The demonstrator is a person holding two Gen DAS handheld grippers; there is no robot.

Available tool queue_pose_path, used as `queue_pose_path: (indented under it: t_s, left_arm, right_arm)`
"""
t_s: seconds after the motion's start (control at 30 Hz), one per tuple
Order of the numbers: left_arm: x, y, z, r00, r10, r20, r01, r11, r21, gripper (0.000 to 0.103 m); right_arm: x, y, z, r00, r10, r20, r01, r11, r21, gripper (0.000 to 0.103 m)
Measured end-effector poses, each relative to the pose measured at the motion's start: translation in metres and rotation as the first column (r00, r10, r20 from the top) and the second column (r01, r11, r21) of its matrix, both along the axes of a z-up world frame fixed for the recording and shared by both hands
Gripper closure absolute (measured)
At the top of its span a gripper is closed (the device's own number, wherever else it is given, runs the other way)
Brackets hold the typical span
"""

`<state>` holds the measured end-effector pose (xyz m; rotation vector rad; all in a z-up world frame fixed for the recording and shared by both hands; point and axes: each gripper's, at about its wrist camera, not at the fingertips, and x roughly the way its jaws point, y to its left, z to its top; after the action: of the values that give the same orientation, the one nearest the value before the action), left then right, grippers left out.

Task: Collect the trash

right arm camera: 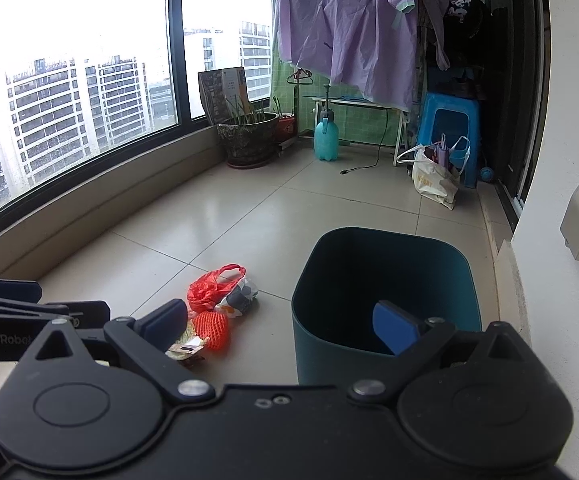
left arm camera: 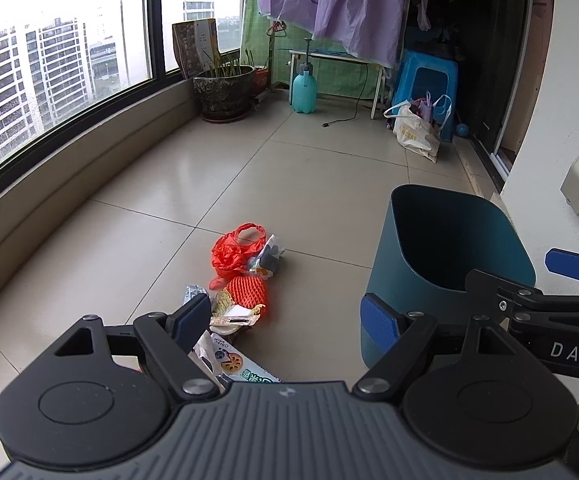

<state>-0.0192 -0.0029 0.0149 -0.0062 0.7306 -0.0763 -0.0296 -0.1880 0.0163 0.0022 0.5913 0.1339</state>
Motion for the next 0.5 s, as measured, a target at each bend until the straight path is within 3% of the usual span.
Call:
queue_pose_path:
  t_s: [0.5]
  left_arm:
    - [-0.0026,-0.0013,0.0029,1.000,0.000,0.013,0.000,1.000,0.002,0.021]
  right_arm:
    - [-0.0023,-0.0002,-0.0005,1.000,0.004,0.001,-0.004,1.000,0.004,0.004]
